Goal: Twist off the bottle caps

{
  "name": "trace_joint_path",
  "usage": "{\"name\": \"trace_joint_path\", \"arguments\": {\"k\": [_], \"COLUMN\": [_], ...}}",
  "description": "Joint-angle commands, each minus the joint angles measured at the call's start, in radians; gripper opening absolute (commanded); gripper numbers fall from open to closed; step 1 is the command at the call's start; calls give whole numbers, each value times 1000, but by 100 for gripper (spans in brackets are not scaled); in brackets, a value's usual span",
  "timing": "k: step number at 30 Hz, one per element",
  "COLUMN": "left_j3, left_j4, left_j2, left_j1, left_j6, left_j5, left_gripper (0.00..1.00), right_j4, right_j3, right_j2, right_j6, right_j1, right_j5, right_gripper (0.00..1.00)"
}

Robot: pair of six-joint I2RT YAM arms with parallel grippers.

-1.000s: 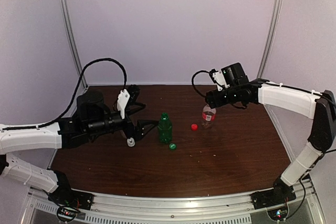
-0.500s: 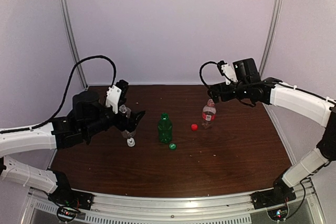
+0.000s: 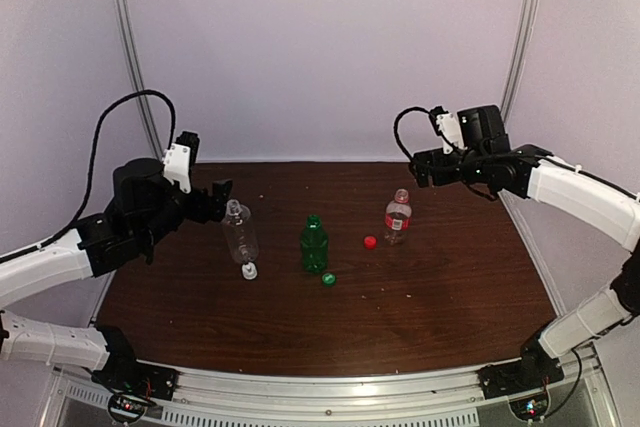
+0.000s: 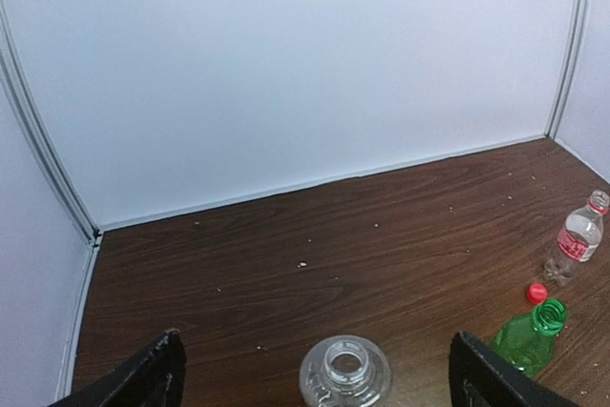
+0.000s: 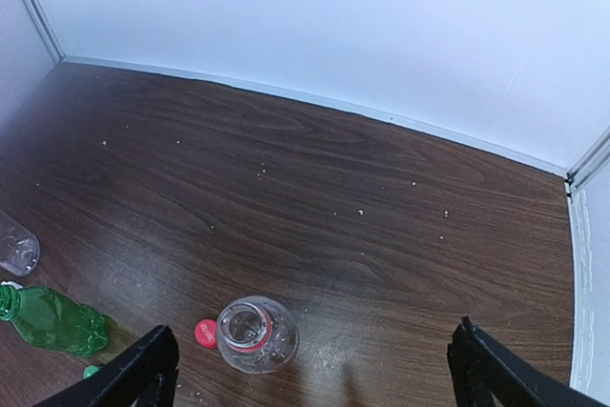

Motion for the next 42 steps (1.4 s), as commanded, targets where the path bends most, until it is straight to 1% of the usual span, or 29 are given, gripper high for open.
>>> {"name": "trace_joint_path", "arguments": {"k": [1,10,18,23,29,33,42], "left_j3": [56,125,205,141,53,32,34], "left_j4": [-20,-81,-155,-108,-51,-32,-32], "left_j2": [-19,-22,-47,-108,-180,-193,-196], "left_j1": [59,120,128,128,129,129,128], "left_j6": [-51,-40,91,128,175,174,176], "left_j5": [-12,57,103,99,125,120,125], "left_gripper": [98,98,98,98,98,98,98], "right_j4": [-34,-26,-39,-31,47,72,62], "right_j3": [29,-16,-54,-83,-150,-167,-164], "right_j2": [-64,-181,-255,-305,-376,-387,-365], "right_j6": [-21,-44,-58,-75,-109,-121,-122], "right_j1": [-7,-7,-7,-7,-7,-7,-7], "right_j5": [76,106,127,129,129,126,129], "right_gripper": [100,100,100,100,100,100,100]}}
